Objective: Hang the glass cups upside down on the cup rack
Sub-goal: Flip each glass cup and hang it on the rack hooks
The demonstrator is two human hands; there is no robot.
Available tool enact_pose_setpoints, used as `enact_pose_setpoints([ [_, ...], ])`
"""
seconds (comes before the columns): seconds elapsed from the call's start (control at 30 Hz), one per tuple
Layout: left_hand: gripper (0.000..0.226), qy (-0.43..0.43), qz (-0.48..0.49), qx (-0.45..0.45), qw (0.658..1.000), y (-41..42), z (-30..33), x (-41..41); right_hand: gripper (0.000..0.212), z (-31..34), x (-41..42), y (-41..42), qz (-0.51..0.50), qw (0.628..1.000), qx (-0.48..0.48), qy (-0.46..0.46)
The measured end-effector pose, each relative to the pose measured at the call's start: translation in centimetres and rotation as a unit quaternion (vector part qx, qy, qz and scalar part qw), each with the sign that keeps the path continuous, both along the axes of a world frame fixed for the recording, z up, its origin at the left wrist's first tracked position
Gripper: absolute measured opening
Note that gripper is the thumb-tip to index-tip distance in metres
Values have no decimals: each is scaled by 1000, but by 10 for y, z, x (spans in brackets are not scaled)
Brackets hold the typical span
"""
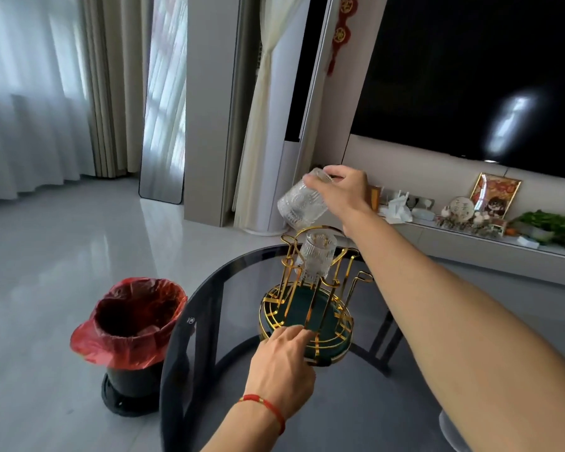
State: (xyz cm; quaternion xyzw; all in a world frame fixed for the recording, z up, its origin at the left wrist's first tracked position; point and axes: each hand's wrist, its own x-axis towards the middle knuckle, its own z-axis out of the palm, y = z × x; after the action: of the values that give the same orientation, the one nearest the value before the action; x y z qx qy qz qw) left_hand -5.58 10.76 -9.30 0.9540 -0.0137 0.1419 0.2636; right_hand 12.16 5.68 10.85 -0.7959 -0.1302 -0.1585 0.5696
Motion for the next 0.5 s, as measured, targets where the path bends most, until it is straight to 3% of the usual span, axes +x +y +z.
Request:
enact_pose_setpoints([
  [0.27, 69, 54, -1, -5, 999, 0, 1, -4, 71, -20, 9, 23, 11, 973, -231, -19],
  [0.5, 63, 74, 6, 14, 997, 0, 1, -5, 58, -35, 6, 28, 23, 918, -395, -13],
])
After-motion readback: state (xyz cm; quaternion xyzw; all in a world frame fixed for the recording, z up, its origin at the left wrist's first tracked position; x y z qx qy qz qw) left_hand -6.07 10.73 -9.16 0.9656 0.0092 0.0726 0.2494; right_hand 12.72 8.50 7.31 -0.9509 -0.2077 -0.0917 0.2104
